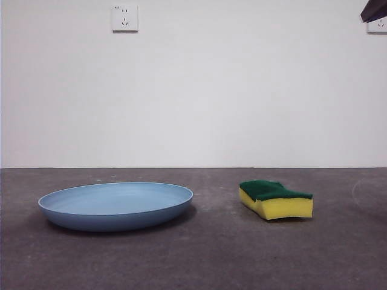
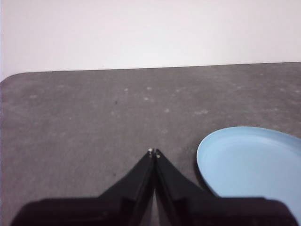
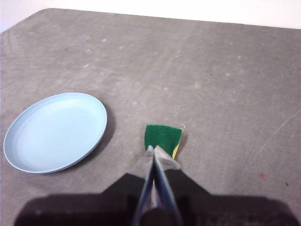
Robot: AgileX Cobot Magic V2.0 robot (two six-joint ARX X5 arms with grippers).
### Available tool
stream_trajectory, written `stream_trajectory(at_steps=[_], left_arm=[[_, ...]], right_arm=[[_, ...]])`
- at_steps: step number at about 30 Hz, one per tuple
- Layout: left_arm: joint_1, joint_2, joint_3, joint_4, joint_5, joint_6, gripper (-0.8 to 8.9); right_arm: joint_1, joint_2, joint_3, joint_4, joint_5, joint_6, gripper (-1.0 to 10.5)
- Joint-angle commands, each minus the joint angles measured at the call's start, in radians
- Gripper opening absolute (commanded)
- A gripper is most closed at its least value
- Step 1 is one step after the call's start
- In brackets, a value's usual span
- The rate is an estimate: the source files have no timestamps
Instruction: Pick up the plate,pick up the cloth,clean the plate with the cloth
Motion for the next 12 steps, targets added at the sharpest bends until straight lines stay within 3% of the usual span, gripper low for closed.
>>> stream_trajectory(at_steps=[1,12], left_arm=[[0.013,-0.007,-0.03,0.014,0.004,-0.022,-0.03],[0.034,-0.007,-0.039,-0.044,-0.001,-0.034,-0.03]], right_arm=[[0.001,-0.003,-0.006,0.005,0.003,0.009,0.0],[0.001,-0.003,-0.006,-0.008,0.003,0.009,0.0]])
